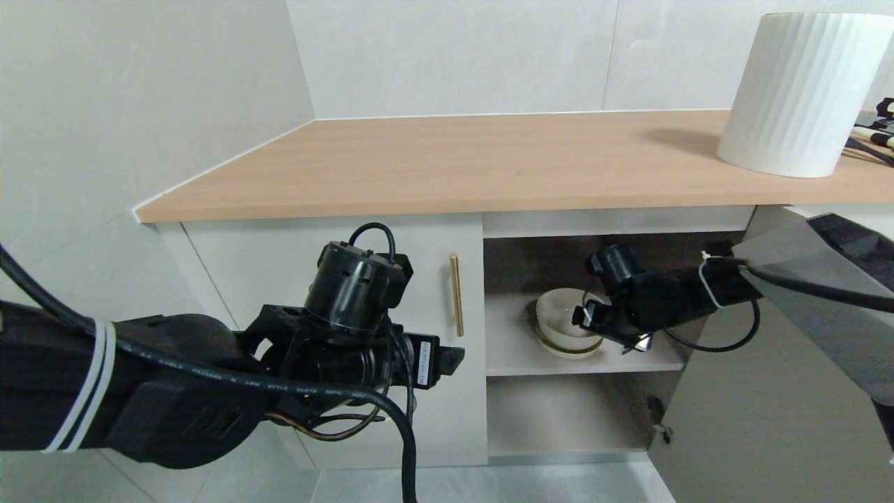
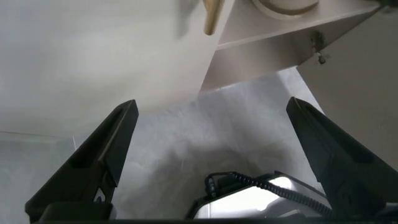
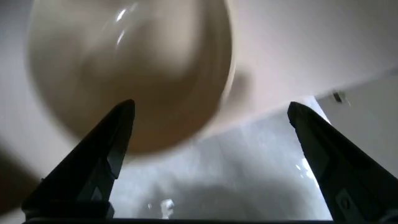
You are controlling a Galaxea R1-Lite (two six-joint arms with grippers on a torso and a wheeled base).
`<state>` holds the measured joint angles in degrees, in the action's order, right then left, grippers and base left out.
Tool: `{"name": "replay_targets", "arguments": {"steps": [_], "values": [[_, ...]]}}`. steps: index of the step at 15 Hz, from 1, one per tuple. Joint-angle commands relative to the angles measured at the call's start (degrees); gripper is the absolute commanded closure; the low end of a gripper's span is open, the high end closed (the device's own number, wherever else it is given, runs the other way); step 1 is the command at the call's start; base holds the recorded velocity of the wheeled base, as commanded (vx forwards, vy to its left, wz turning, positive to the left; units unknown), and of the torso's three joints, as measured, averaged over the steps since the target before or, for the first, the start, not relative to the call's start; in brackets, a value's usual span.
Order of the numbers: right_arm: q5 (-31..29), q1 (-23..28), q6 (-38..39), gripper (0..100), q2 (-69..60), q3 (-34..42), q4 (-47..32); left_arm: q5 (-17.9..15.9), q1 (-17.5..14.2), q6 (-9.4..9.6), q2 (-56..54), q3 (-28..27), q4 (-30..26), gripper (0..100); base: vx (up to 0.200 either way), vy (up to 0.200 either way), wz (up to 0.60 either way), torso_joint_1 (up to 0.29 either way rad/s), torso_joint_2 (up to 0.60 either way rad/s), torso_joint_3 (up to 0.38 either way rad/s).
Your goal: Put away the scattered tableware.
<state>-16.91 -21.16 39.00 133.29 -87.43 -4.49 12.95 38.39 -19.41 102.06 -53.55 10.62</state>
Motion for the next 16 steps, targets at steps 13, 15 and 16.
{"name": "replay_targets", "arguments": {"steps": [13, 15, 16], "values": [[0.7, -13.0, -7.1, 0, -52.1, 51.1, -0.4, -0.7, -4.4, 1.48, -23.1, 21.3, -0.1, 0, -0.108, 0.000, 0.00, 0.000, 0.00, 0.002], [0.9, -12.9, -7.1, 0, -52.3, 53.8, -0.3, -0.7, -4.4, 1.48, -22.3, 21.9, 0.0, 0, -0.200, 0.000, 0.00, 0.000, 0.00, 0.005], [1.2, -12.9, -7.0, 0, -52.0, 53.9, -0.3, -0.7, -4.4, 1.39, -21.9, 22.0, 0.0, 0, -0.200, 0.000, 0.00, 0.002, 0.00, 0.002]]}}
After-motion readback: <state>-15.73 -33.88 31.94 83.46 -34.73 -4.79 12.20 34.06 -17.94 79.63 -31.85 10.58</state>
